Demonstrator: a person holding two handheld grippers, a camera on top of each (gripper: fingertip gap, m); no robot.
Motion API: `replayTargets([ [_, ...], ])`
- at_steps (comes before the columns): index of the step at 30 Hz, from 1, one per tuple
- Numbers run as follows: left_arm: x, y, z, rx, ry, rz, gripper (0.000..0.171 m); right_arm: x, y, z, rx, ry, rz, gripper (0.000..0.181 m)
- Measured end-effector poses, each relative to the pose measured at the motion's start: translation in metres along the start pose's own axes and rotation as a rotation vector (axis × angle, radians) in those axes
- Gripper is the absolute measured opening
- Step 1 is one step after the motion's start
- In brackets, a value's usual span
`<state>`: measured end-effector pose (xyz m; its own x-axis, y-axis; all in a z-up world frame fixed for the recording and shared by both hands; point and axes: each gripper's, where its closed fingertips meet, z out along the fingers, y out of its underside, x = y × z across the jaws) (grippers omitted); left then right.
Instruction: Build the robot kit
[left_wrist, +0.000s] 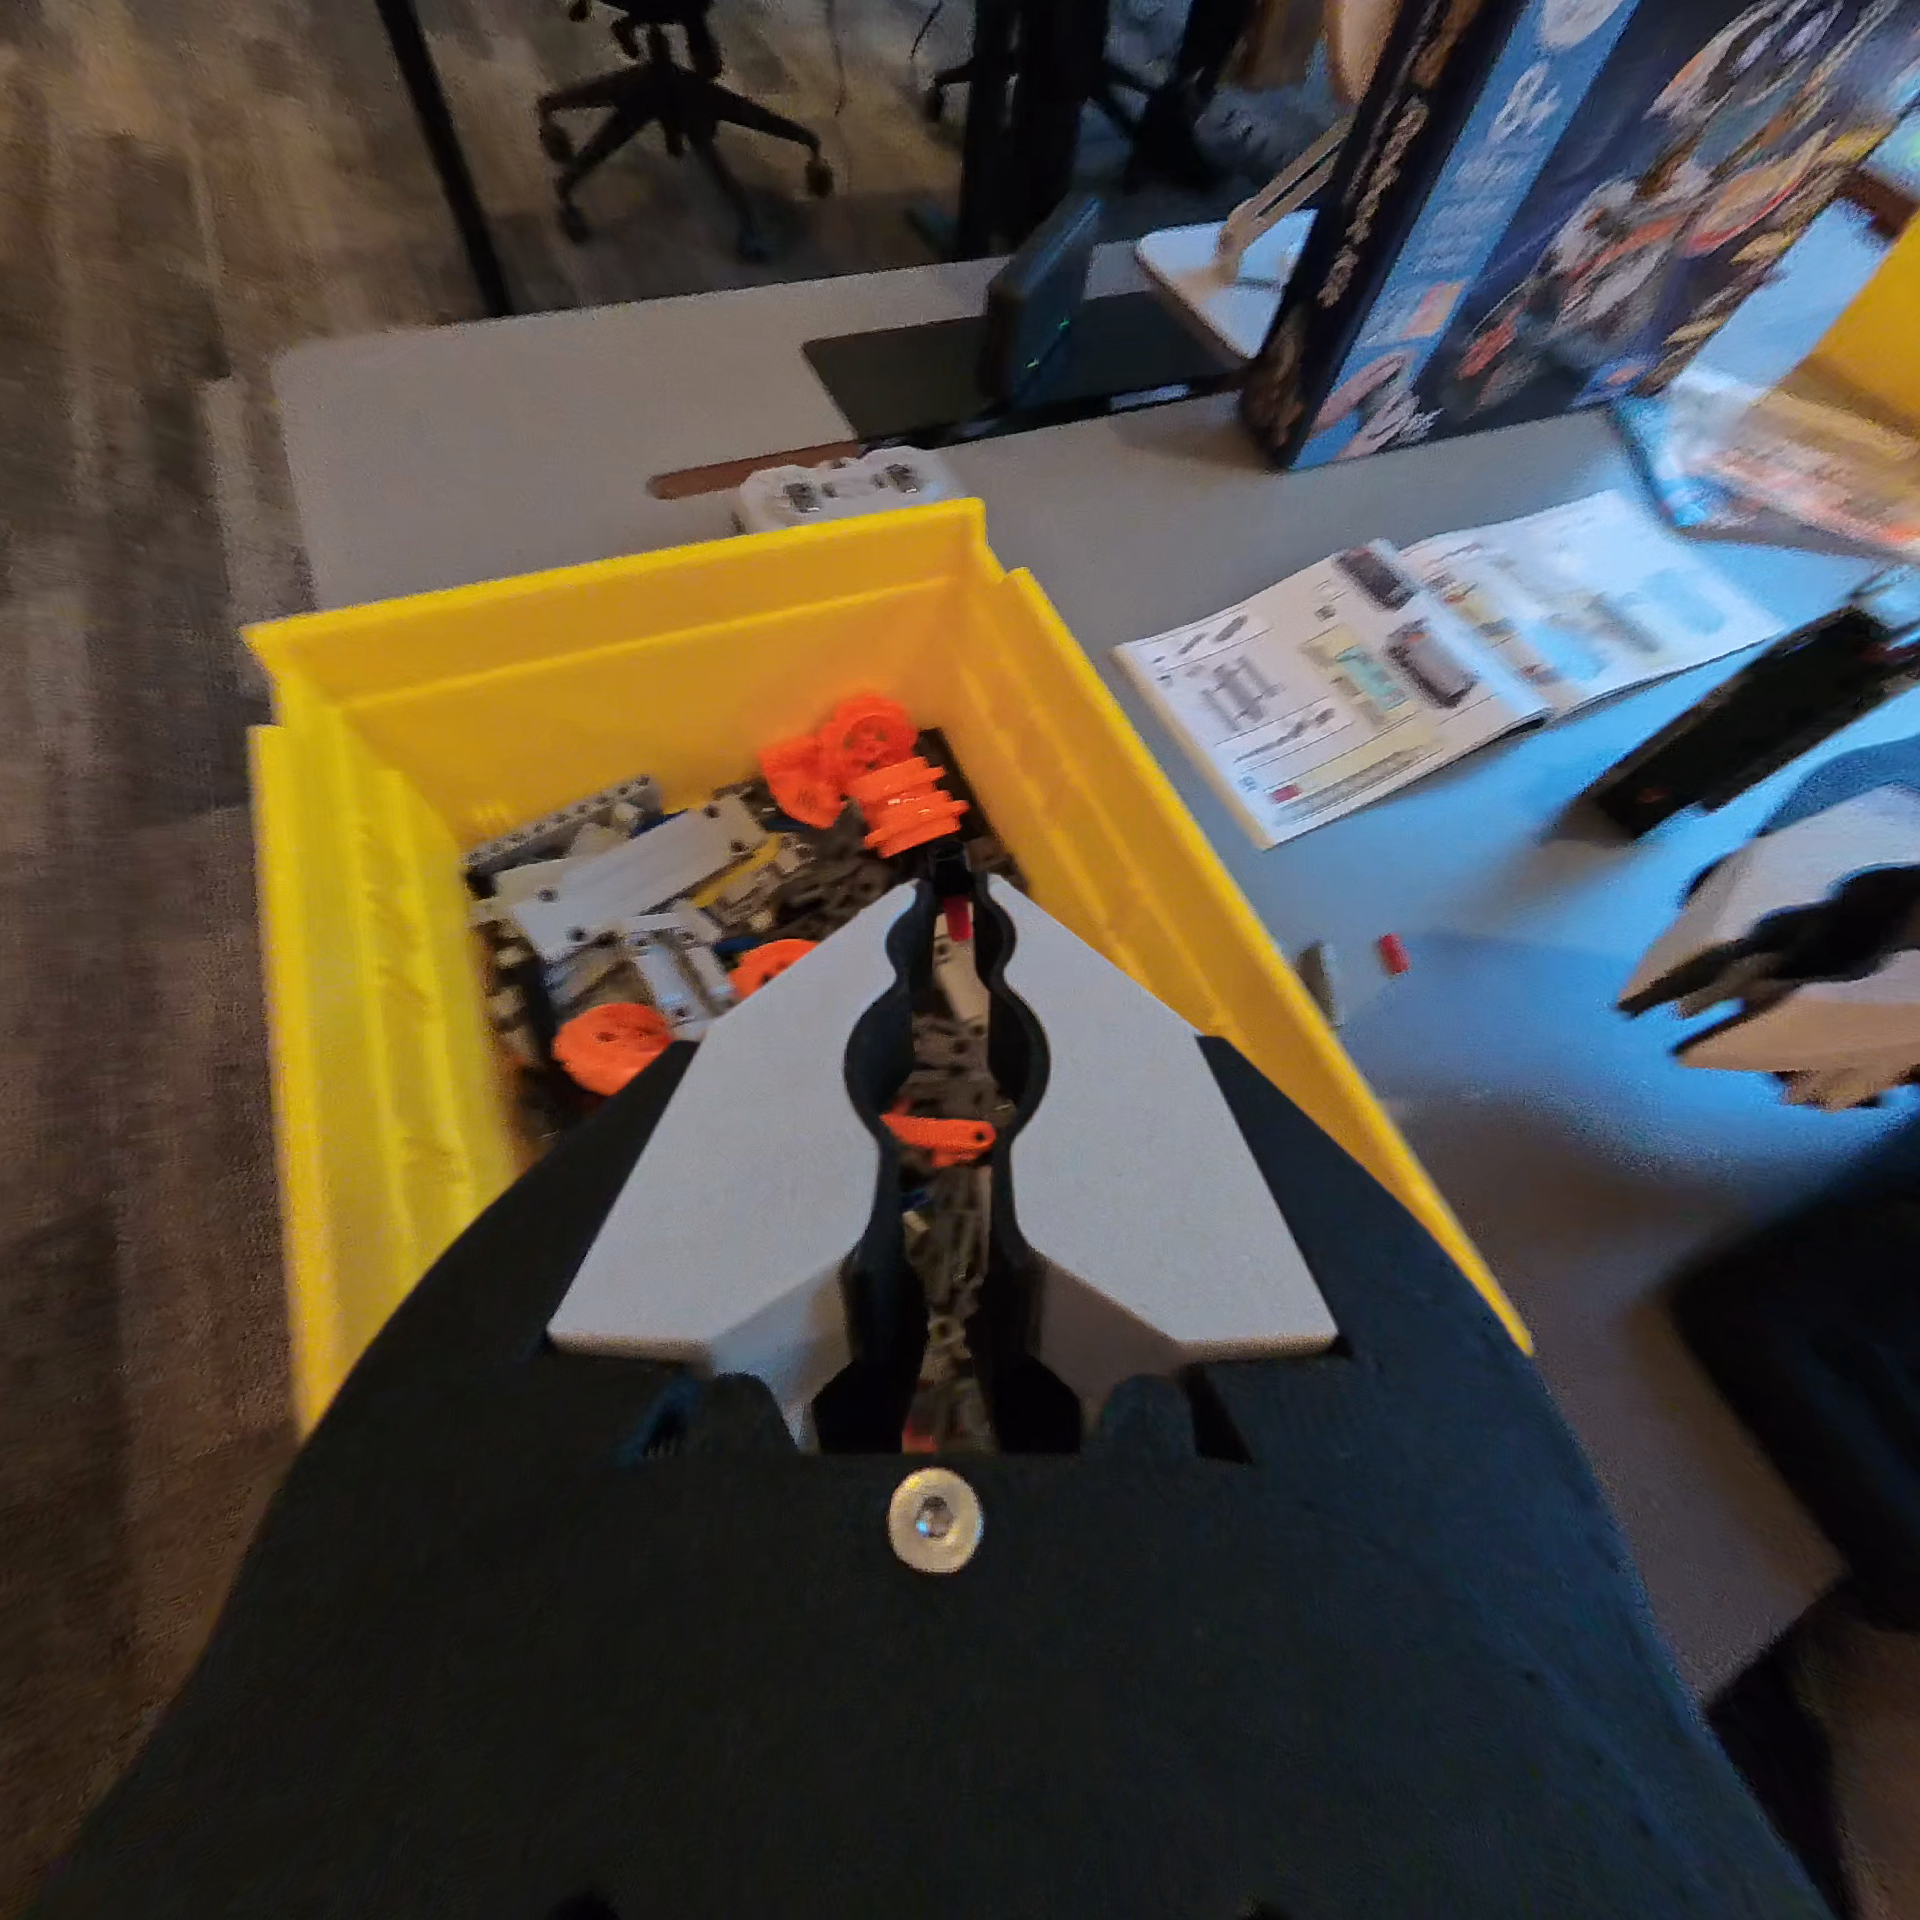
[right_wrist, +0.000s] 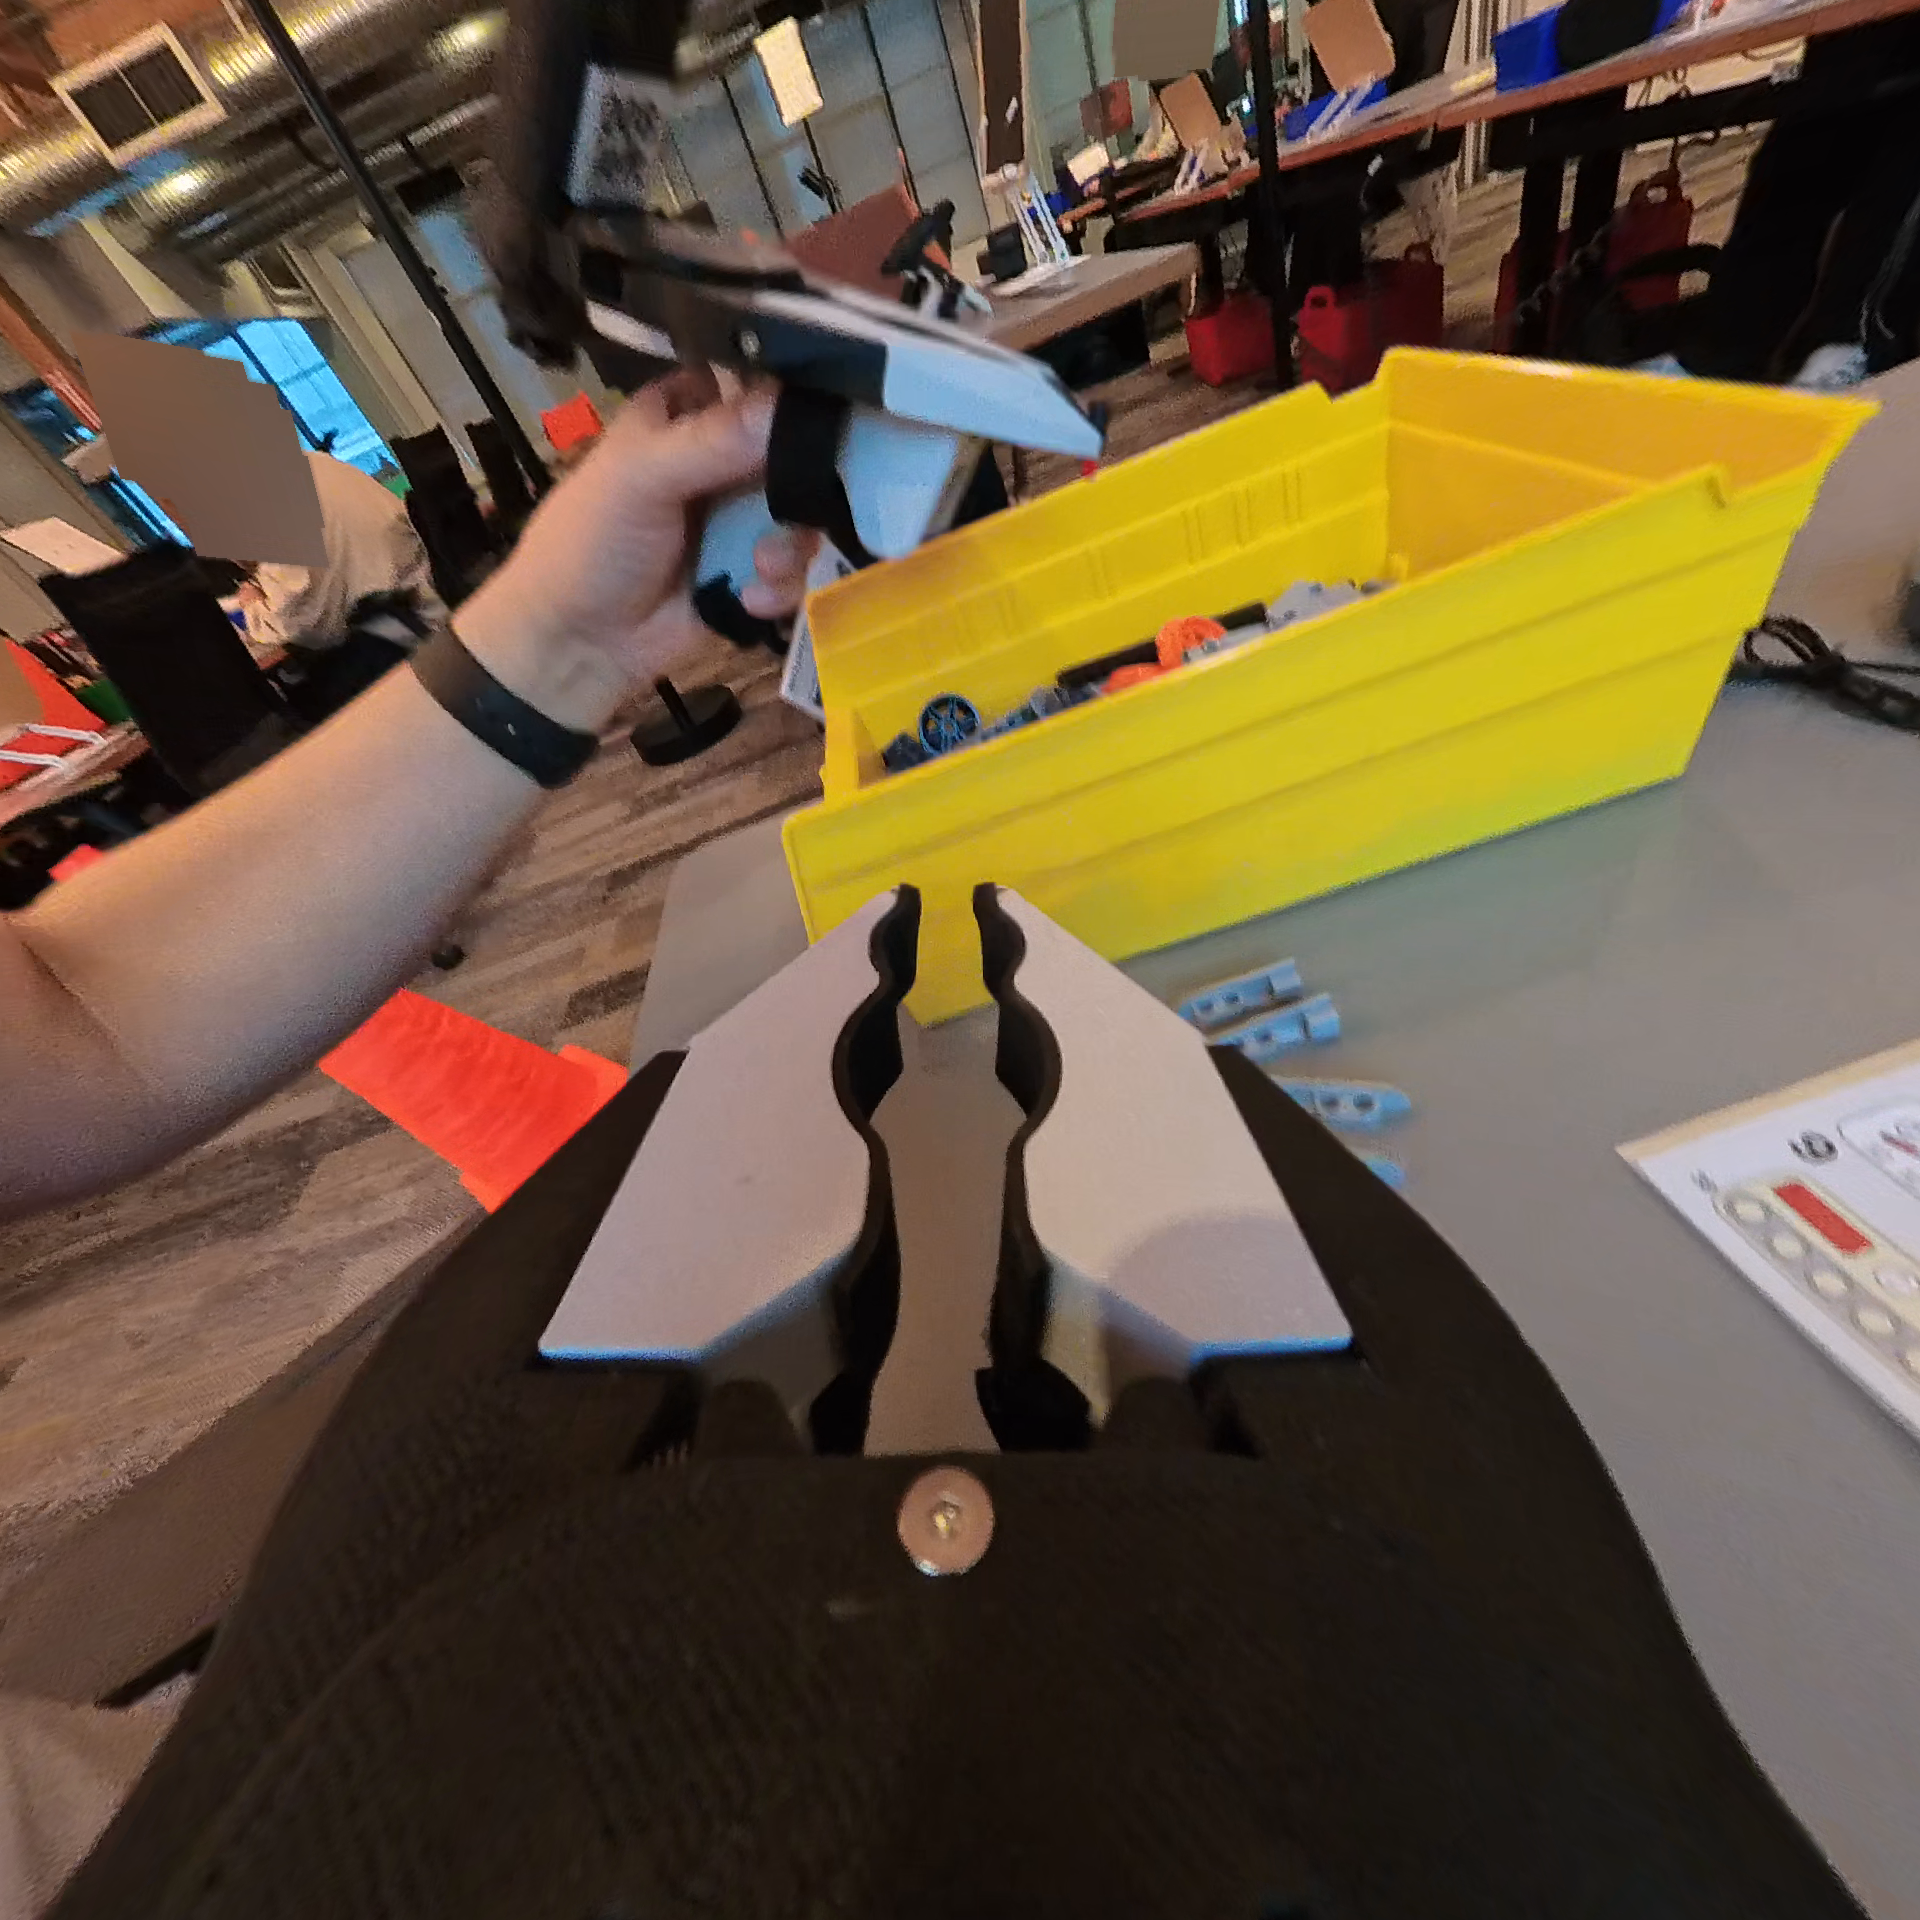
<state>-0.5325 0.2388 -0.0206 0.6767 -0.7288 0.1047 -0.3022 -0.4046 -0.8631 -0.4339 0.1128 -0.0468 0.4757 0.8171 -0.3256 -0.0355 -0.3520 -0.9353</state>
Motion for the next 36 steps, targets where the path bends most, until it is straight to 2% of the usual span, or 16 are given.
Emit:
replayTargets([
  [3,0.02,-0.014,0.001,0.084,0.141,-0.12,0.005,0.002,-0.032,0.016,0.067,0.002,-0.043,0.011],
  [6,0.032,-0.024,-0.002,0.124,0.181,-0.162,0.005,0.021,-0.061,0.038,0.111,0.081,-0.126,0.016],
  [10,0.025,-0.018,-0.004,0.072,0.081,-0.139,0.005,0.031,-0.064,0.051,0.108,0.094,-0.085,0.015],
  [11,0.021,-0.01,-0.004,0.026,0.06,-0.147,0.004,0.029,-0.064,0.047,0.119,0.091,-0.063,0.015],
  [13,0.012,0.024,-0.003,-0.166,0.011,-0.174,0.005,0.029,-0.057,0.037,0.115,0.096,-0.049,0.015],
  [17,-0.031,0.108,-0.008,-0.586,-0.258,-0.13,0.005,0.02,-0.035,0.014,0.065,0.071,-0.012,0.015],
  [21,-0.032,0.14,0.001,-0.702,-0.292,-0.091,0.006,0.009,-0.014,-0.006,0.011,0.065,-0.028,0.015],
  [22,-0.028,0.142,0.004,-0.695,-0.267,-0.127,0.016,0.008,-0.009,-0.01,0.0,0.07,-0.033,0.015],
  [23,-0.027,0.14,0.007,-0.676,-0.247,-0.165,0.027,0.006,-0.005,-0.014,-0.008,0.073,-0.035,0.015],
  [27,-0.034,0.119,0.003,-0.611,-0.299,-0.183,0.041,0.005,0.015,-0.027,-0.035,0.104,-0.04,0.016],
  [29,-0.034,0.098,0.002,-0.563,-0.343,-0.12,0.037,0.005,0.026,-0.029,-0.047,0.102,-0.011,0.015],
  [30,-0.025,0.086,0.008,-0.533,-0.305,-0.1,0.035,0.005,0.03,-0.029,-0.052,0.103,0.004,0.015],
  [32,0.011,0.064,0.028,-0.475,-0.077,-0.076,0.019,0.007,0.038,-0.029,-0.066,0.103,0.019,0.016],
  [33,0.025,0.057,0.038,-0.466,0.037,-0.04,0.019,0.007,0.04,-0.028,-0.07,0.095,0.025,0.016],
  [35,0.03,0.048,0.054,-0.45,0.153,0.152,0.015,0.006,0.041,-0.026,-0.075,0.072,0.04,0.016],
  [36,0.023,0.045,0.06,-0.444,0.157,0.268,0.016,0.006,0.041,-0.027,-0.074,0.068,0.041,0.016],
])
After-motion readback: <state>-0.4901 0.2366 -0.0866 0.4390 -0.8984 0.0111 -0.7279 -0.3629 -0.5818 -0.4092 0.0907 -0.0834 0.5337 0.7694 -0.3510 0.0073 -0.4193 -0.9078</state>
